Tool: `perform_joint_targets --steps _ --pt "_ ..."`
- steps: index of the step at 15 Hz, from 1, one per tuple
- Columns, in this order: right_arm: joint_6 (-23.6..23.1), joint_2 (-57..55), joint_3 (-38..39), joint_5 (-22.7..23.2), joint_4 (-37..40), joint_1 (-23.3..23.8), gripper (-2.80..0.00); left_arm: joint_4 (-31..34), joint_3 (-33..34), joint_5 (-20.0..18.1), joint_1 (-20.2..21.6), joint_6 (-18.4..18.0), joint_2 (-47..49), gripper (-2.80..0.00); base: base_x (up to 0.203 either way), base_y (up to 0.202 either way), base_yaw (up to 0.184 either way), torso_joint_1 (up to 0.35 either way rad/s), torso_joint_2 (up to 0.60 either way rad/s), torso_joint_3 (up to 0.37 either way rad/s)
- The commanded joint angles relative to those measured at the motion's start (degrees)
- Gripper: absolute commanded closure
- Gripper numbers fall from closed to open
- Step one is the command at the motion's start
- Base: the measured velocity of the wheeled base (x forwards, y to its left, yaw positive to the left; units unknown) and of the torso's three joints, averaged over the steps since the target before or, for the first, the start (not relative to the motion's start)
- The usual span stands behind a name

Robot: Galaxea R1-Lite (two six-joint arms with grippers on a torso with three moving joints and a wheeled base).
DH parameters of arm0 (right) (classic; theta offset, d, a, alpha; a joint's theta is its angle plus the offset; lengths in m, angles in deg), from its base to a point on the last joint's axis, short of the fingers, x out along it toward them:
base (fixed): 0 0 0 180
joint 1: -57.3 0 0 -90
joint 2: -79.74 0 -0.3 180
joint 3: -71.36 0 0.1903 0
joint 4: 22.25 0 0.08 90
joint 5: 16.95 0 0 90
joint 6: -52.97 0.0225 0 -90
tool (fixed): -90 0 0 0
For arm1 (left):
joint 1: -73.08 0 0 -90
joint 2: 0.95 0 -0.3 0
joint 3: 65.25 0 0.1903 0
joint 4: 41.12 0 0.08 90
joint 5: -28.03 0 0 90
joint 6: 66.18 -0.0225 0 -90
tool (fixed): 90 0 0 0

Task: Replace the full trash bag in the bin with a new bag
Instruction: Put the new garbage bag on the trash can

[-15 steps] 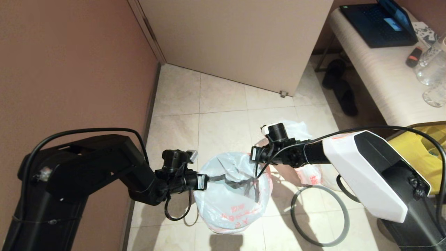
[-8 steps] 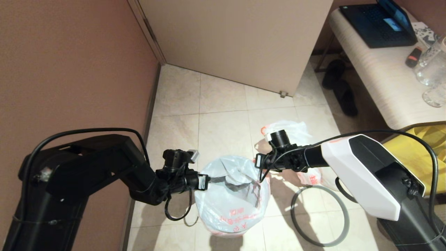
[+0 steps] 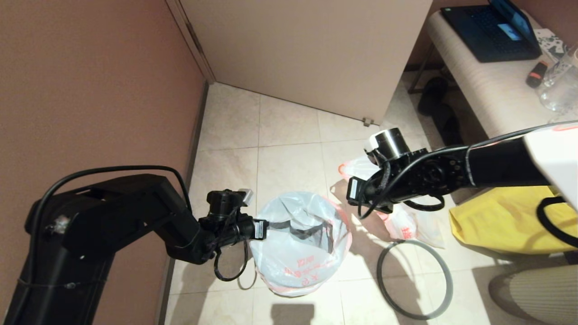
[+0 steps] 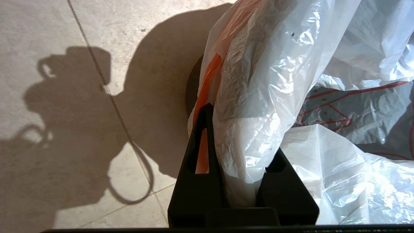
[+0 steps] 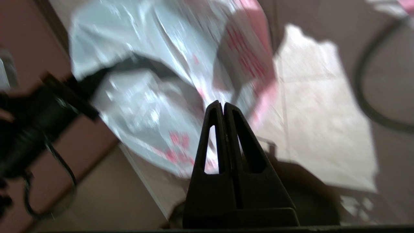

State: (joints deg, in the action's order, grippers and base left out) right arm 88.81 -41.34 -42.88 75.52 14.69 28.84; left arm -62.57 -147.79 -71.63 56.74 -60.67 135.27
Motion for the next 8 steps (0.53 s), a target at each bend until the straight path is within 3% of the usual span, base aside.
perform_joint_targets --steps 1,2,3,5,8 --pt "-1.31 14.41 8.49 -4.52 9.65 -1.79 0.00 -0.24 0.09 0.89 -0.13 -0.04 0.45 0.00 0.000 0.000 0.000 0.000 0.00 0.000" --pt "-1.93 17.34 10.02 -9.49 16.93 -3.17 0.00 -0.36 0.28 1.55 -0.32 -0.06 0.45 0.00 0.000 0.000 0.000 0.000 0.00 0.000" --pt "-2.31 20.06 11.14 -12.81 22.24 -4.83 0.00 -0.57 0.46 1.63 -1.03 -0.01 -0.01 -2.80 0.000 0.000 0.000 0.000 0.00 0.000" --pt "-3.64 22.62 13.51 -15.07 25.61 -7.57 0.00 -1.40 2.31 1.40 -2.38 0.23 -2.64 -2.80 0.000 0.000 0.000 0.000 0.00 0.000" --pt "-6.63 19.99 15.16 -15.61 25.80 -7.33 0.00 -1.89 5.11 0.56 -4.31 0.54 -7.04 -2.80 0.000 0.000 0.000 0.000 0.00 0.000"
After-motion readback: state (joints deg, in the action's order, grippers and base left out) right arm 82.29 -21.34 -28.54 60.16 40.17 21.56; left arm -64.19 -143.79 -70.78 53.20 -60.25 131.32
